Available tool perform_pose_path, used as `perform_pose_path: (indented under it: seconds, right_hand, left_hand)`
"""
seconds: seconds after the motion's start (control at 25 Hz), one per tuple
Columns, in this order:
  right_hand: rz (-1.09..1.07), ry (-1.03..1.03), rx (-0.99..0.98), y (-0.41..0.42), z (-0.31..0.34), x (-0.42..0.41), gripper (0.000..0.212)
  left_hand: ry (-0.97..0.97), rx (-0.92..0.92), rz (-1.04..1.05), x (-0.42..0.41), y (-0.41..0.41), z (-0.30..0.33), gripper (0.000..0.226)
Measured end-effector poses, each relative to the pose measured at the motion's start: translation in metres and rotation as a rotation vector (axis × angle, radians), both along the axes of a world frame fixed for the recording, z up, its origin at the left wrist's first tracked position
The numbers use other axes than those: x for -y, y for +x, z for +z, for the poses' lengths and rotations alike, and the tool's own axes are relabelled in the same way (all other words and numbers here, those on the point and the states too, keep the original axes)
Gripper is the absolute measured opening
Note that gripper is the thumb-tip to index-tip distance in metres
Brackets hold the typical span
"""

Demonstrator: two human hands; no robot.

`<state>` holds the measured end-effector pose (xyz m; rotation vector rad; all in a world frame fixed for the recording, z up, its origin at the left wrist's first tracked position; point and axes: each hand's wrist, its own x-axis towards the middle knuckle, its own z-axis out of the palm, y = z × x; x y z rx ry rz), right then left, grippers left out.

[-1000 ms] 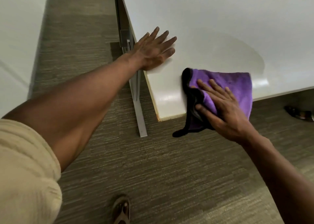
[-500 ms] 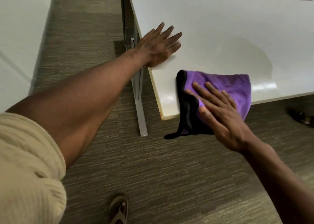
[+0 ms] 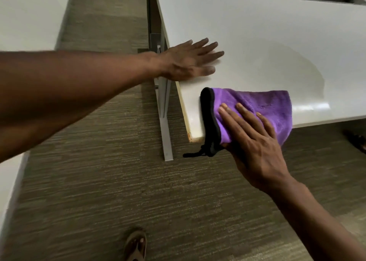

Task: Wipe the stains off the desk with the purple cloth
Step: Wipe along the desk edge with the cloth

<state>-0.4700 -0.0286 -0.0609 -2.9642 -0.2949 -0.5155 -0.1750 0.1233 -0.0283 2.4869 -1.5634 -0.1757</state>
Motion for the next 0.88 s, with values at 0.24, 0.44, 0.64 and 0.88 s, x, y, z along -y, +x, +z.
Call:
perform_pose_path:
  seconds: [0.24,0.44,0.64,0.88]
  right_hand:
    - [-0.006,0.074,0.314,0.011,-0.036,-0.029,0.054]
    - [0.157,-0.024,0.243,0.017,-0.027,0.000,0.057]
    - [0.000,-0.003,0.240,0.005,-0.020,0.023,0.053]
    - [0.041,0.072,0.254,0.015,-0.024,-0.050,0.052]
  left_hand:
    - [-0.153,0.008,0.155,0.005,-0.001,-0.013,0.087]
    - [-0.164,0.037,0.143,0.000,0.002,-0.011,0.079]
    - [-0.117,0.025,0.185,-0.001,-0.006,-0.005,0.079]
    - [-0.083,0.019,0.223,0.002,-0.009,-0.003,0.082]
